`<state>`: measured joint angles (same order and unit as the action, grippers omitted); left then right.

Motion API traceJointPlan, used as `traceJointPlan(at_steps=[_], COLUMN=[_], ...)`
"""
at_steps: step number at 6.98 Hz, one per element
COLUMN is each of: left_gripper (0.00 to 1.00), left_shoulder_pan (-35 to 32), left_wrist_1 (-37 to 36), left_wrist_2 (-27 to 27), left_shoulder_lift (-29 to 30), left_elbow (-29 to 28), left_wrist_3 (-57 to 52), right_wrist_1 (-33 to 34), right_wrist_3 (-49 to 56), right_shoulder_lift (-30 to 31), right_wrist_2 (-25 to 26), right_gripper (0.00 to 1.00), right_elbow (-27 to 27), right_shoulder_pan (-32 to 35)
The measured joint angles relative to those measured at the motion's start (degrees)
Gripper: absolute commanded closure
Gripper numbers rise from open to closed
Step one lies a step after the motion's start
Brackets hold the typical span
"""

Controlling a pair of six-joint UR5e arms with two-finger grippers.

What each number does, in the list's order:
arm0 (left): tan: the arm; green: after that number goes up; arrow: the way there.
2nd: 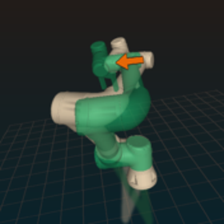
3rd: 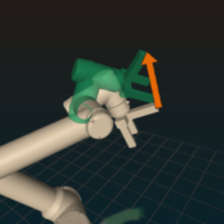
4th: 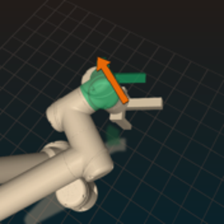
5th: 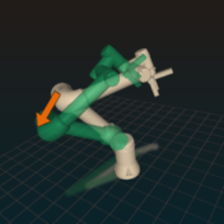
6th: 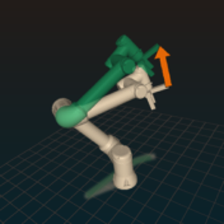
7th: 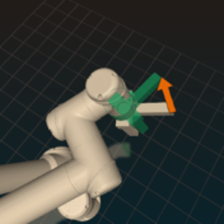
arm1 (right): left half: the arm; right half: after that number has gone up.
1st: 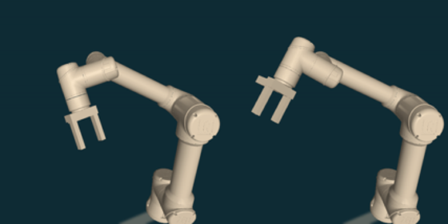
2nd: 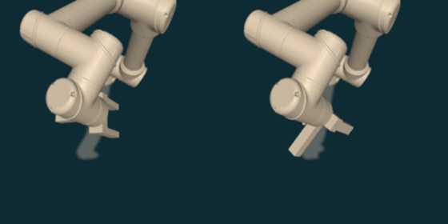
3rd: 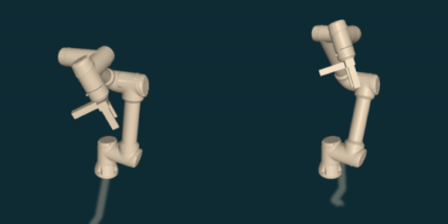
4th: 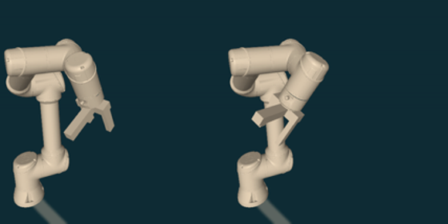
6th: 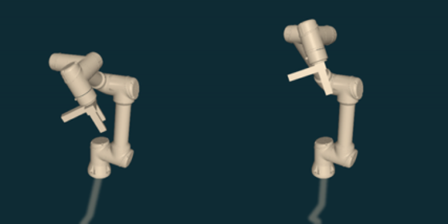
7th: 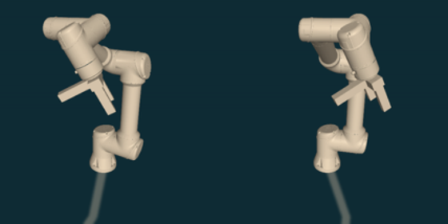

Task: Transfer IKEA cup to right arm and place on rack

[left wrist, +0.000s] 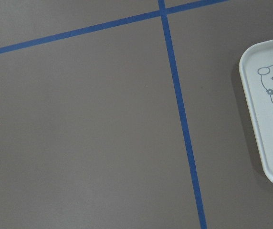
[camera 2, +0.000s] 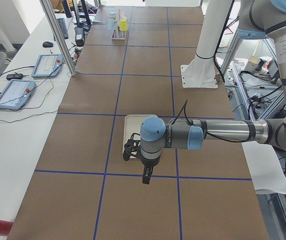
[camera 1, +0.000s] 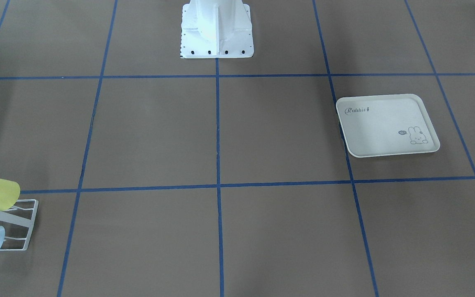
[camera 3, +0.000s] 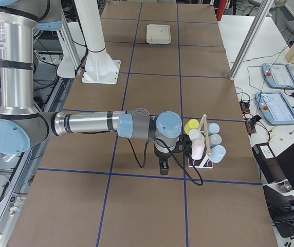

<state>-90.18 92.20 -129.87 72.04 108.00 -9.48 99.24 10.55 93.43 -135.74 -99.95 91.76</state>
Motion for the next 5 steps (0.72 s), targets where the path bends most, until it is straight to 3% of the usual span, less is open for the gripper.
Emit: traceJointPlan(at_steps=[5], left_gripper=[0.0], left_shoulder_pan=[0.0], left_wrist_1=[0.1], left_wrist_2=[-0.3], left_shoulder_lift=[0.4], left_elbow=[1.2], left_wrist_3=[0.0], right_wrist_1=[-0.1], right_wrist_3=[0.2], right_shoulder_lift=[0.0], right_wrist_2=[0.0], right_gripper=[0.0], right_elbow=[-0.2], right_shoulder_pan=[0.0])
